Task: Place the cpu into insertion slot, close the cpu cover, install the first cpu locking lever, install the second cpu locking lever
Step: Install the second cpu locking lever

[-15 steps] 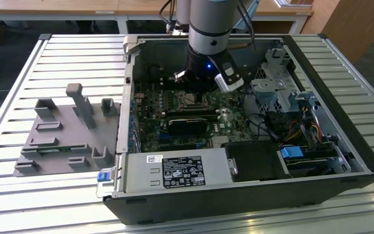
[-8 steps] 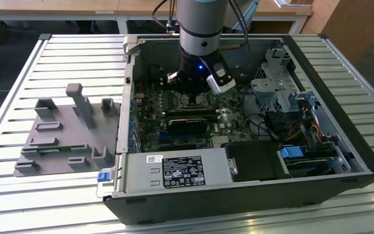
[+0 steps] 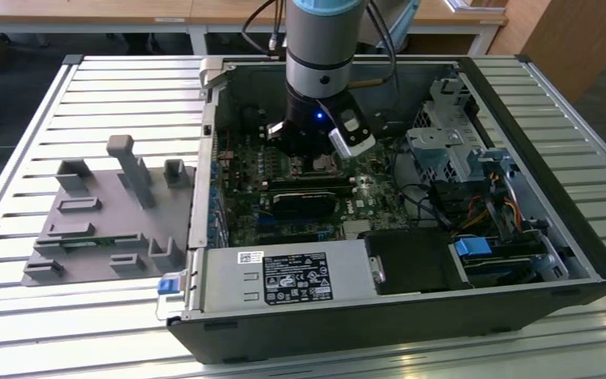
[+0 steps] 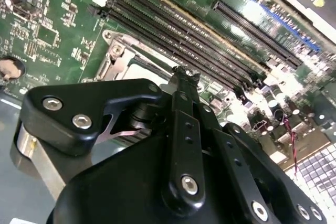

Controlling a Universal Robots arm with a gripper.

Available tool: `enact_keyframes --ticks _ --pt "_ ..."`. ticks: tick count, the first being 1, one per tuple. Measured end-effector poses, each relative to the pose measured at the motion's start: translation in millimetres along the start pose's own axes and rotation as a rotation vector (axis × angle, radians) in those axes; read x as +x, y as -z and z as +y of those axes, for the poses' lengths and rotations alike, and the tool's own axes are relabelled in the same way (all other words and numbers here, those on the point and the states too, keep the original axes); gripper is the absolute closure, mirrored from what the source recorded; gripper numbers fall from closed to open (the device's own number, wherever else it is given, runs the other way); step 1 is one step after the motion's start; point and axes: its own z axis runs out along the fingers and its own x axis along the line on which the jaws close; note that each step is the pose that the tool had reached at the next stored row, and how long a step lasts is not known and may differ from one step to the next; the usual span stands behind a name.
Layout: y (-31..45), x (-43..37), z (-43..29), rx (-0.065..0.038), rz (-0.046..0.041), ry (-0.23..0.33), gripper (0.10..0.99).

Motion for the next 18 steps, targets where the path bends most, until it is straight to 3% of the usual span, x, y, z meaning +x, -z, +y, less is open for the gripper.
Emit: enact_keyframes --ticks 8,18 --pt "-1.0 5.2 -7.5 -0.036 -0.0009 -0.002 0.969" --pt "-16.7 10.2 -9.4 -0.043 -0.0010 -0.002 0.969"
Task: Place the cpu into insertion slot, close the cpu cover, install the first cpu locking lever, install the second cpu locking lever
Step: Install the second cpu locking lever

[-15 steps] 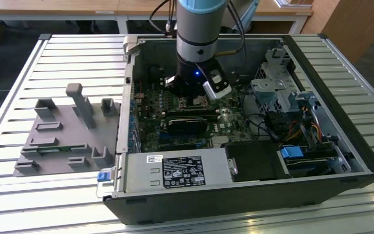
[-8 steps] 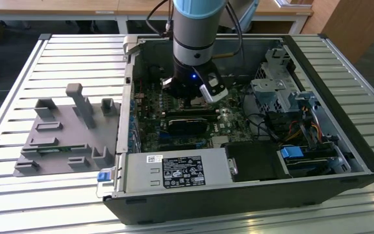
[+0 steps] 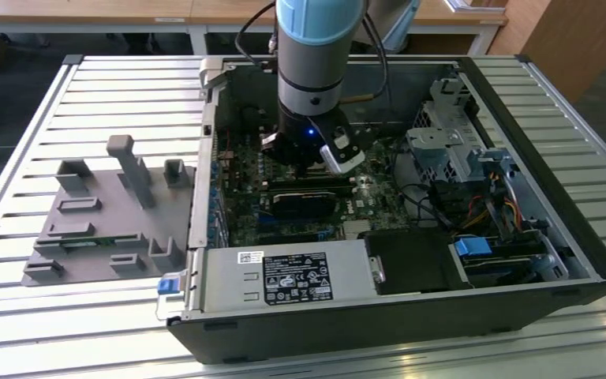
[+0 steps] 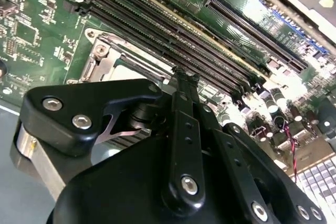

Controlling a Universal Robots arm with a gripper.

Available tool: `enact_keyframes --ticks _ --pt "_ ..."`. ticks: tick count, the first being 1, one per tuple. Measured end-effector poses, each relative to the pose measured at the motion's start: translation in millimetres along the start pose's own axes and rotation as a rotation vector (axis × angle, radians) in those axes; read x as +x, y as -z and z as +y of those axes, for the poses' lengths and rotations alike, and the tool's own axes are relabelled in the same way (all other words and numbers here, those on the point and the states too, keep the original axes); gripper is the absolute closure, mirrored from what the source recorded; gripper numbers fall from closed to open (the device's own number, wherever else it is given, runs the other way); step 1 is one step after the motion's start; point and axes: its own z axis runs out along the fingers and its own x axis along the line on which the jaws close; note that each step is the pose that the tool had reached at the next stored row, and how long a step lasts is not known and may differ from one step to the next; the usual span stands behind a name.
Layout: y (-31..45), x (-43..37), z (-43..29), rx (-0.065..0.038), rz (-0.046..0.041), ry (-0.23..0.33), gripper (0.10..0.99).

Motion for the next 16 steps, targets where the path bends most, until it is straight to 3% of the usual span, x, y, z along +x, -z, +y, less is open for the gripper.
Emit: enact_keyframes --ticks 1,2,9,16 --pt "-1.3 0.2 -0.2 -0.001 -0.0001 0.000 0.969" --pt "-2.8 1.4 -3.6 -0.018 -0.0005 0.000 0.969" --pt "-1.6 5.7 -11.5 -0.061 -0.0012 -0.001 0.969" --pt "-6.1 13.8 -12.9 -0.077 -0.0018 -0.001 0.969"
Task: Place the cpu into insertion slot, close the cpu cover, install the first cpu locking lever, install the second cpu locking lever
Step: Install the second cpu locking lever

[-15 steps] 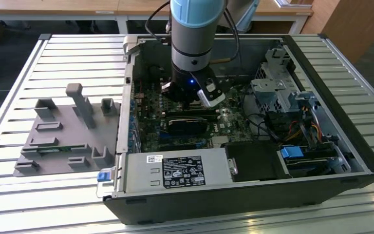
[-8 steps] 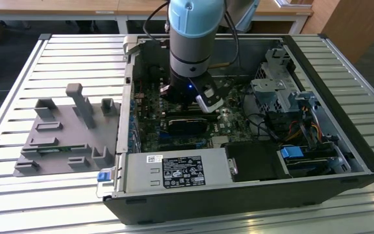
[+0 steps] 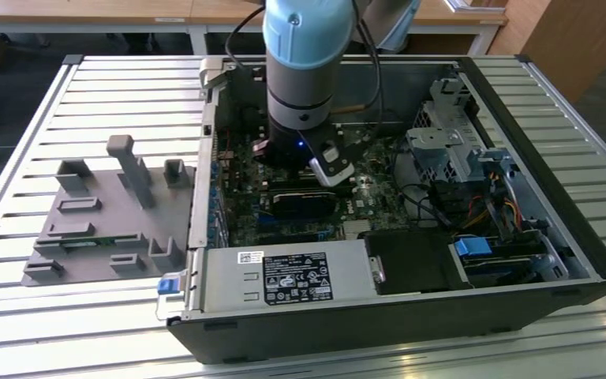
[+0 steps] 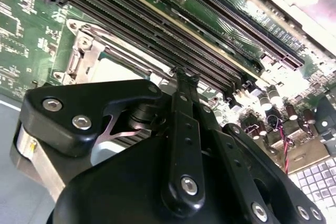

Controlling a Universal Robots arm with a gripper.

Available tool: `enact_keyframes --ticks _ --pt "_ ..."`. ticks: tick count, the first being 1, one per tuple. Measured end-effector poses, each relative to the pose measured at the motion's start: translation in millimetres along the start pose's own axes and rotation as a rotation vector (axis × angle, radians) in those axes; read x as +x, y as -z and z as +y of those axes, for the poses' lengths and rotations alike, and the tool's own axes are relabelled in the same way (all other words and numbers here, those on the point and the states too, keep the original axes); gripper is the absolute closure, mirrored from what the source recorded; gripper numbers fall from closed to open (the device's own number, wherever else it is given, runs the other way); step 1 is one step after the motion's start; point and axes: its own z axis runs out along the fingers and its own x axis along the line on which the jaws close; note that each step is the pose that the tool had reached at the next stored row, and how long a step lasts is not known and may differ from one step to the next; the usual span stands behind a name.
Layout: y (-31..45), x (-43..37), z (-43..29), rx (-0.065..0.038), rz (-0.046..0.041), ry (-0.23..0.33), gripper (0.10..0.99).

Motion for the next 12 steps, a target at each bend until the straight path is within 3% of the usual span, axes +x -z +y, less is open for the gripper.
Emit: enact_keyframes --ticks 7,12 --pt "-3.1 1.3 -0.7 -0.021 -0.0005 0.000 0.969" --pt "-4.7 2.5 -0.9 -0.028 -0.0006 0.000 0.969"
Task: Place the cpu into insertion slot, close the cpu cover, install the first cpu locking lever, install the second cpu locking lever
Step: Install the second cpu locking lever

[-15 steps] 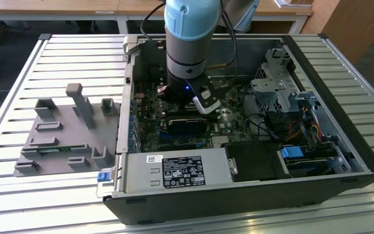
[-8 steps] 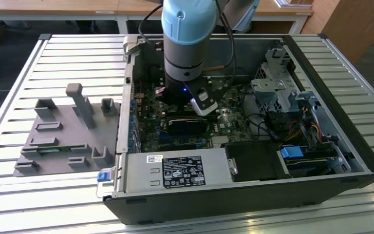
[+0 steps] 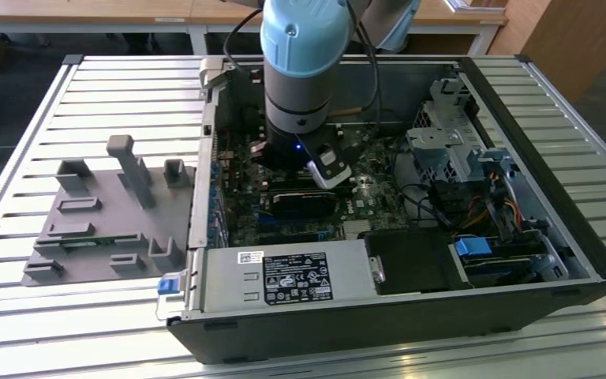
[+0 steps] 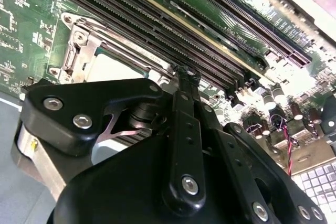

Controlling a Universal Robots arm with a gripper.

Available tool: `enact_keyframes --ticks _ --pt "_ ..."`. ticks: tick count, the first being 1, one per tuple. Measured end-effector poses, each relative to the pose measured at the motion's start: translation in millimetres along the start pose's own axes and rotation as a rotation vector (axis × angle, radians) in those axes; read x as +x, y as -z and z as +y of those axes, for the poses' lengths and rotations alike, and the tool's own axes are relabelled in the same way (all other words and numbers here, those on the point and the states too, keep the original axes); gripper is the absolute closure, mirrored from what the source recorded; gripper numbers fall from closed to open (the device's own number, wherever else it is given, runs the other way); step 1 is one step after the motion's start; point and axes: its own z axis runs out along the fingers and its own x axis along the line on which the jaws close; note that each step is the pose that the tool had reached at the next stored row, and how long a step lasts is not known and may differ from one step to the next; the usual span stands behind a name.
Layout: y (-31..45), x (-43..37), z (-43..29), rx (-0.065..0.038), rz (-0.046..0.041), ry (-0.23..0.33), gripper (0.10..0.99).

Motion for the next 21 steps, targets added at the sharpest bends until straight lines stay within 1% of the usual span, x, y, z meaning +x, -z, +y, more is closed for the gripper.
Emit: enact_keyframes --ticks 6,11,15,18,21 --pt "-2.7 1.7 1.0 -0.005 0.0001 0.000 0.969" --pt "-5.2 2.0 1.8 -0.013 -0.0002 0.000 0.969" --pt "-5.3 2.1 1.9 -0.015 -0.0004 0.000 0.969" --pt "-3.4 2.1 2.3 -0.015 -0.0003 0.000 0.969" --pt "1.4 2.1 3.7 -0.015 -0.0002 0.000 0.969"
